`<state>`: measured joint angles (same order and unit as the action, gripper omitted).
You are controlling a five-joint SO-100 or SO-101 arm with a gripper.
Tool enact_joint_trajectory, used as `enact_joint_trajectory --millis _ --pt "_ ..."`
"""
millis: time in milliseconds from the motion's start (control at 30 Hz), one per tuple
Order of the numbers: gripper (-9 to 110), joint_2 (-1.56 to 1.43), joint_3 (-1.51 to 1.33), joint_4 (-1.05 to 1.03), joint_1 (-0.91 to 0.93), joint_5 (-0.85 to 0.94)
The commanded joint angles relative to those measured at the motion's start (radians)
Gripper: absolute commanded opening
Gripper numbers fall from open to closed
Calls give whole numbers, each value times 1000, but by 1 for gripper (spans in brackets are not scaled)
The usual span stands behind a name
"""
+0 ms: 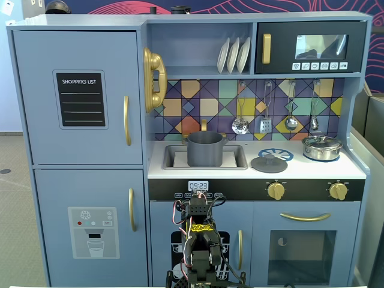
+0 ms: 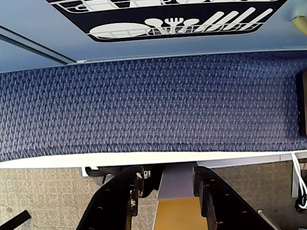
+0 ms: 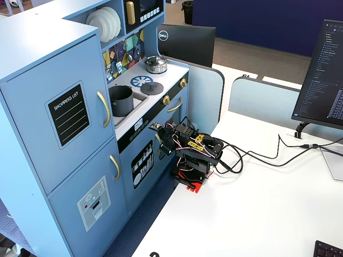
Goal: Take off the lid from the gray recipient and place it on the counter
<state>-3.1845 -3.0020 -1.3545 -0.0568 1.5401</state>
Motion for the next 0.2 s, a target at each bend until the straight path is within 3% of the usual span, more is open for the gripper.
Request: enact_joint_trajectory --millis 0,167 --pt "4 6 0 -175 -2 -25" --pt "4 6 0 -175 -2 -25"
